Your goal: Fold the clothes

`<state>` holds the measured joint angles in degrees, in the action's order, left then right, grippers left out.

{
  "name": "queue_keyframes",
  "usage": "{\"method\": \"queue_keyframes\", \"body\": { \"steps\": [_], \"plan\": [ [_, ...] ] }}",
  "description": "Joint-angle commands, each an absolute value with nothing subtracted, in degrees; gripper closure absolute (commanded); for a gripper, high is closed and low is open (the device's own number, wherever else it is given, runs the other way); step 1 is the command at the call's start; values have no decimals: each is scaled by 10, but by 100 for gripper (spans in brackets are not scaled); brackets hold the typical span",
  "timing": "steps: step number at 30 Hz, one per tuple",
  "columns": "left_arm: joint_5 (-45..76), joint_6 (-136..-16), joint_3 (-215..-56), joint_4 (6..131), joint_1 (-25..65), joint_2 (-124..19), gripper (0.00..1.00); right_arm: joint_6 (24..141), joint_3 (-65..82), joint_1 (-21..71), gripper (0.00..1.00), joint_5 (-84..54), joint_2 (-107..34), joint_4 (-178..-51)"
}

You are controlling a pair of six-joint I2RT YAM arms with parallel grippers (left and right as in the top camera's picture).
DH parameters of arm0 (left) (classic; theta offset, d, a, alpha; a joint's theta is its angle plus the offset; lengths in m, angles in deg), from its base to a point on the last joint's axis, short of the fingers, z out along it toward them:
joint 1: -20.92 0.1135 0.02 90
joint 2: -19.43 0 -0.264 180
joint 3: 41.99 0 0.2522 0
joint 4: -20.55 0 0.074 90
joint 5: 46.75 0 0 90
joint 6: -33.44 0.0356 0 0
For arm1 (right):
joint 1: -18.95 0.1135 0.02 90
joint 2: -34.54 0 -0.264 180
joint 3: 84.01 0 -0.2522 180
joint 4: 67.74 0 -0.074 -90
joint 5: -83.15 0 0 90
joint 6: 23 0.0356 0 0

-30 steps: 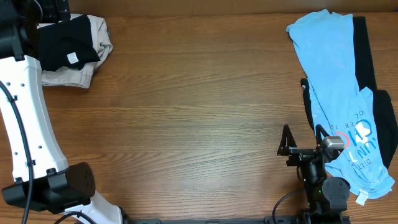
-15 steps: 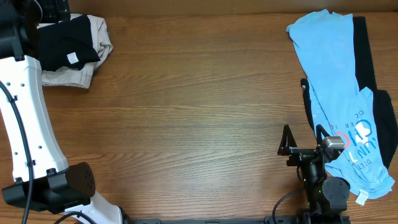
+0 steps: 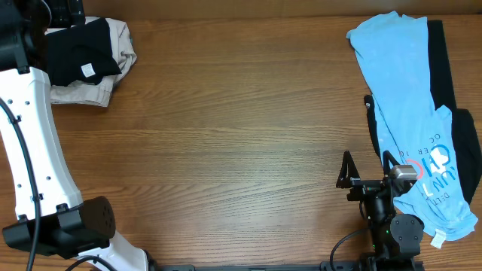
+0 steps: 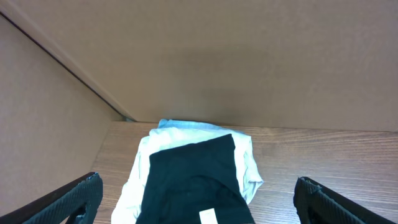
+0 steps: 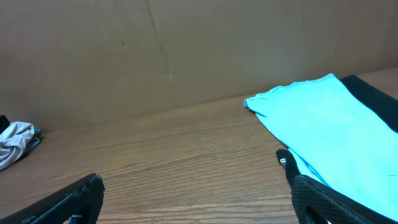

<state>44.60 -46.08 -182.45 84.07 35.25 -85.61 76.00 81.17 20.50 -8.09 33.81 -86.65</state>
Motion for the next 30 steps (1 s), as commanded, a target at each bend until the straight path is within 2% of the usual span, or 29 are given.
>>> {"method": "queue_keyframes", "body": {
  "steps": [1, 7, 11, 30],
  "plan": [
    [447, -467, -1822, 839, 355, -854, 0, 762, 818, 204, 0, -76, 344, -863],
    [447, -467, -1819, 860, 355, -834, 0, 762, 818, 204, 0, -76, 344, -863],
    [447, -467, -1760, 864, 355, -777, 0, 762, 818, 204, 0, -76, 344, -863],
    [448, -467, -1148, 865, 350, -316, 0, 762, 818, 204, 0, -76, 344, -863]
  ]
}}
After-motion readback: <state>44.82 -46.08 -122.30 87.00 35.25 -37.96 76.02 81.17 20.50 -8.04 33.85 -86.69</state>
